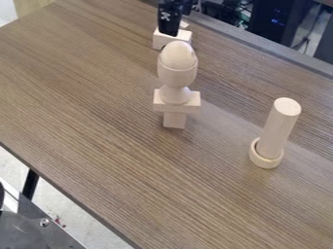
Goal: Move the arch to the left
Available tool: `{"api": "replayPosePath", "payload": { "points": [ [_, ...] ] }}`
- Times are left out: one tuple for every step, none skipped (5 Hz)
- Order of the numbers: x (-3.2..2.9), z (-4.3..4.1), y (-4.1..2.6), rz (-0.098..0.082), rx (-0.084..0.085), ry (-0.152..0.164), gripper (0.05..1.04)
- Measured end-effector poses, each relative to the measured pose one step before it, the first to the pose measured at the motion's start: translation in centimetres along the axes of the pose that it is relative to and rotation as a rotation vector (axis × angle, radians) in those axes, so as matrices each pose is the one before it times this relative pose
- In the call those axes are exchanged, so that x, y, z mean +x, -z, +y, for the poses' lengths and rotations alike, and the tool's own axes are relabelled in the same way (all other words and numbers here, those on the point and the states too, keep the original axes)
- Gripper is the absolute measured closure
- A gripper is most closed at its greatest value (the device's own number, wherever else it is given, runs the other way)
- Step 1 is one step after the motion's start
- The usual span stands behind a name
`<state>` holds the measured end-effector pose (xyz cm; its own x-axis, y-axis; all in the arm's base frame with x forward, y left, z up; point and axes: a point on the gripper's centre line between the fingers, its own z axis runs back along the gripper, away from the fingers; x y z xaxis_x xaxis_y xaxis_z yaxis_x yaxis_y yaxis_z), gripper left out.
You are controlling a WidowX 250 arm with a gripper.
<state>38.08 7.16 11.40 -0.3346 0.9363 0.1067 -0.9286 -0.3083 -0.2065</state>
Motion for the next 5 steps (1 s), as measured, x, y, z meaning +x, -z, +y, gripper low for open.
{"api": "replayPosePath", "payload": {
  "points": [
    [-0.436,-0.785,1.234,-0.0048,0.0155,-0.0530,0.085],
    [-0.014,-0.883,0.231,0.0010,-0.0049,-0.0227,0.085],
    [-0.386,-1.235,0.718,0.0205,0.0123,-0.0255,0.085],
    [0.546,-1.540,0.784,0.0045,0.0038,-0.0242,0.085],
    [1.188,-0.934,0.598,-0.0052,0.0058,-0.0249,0.085]
  ]
}}
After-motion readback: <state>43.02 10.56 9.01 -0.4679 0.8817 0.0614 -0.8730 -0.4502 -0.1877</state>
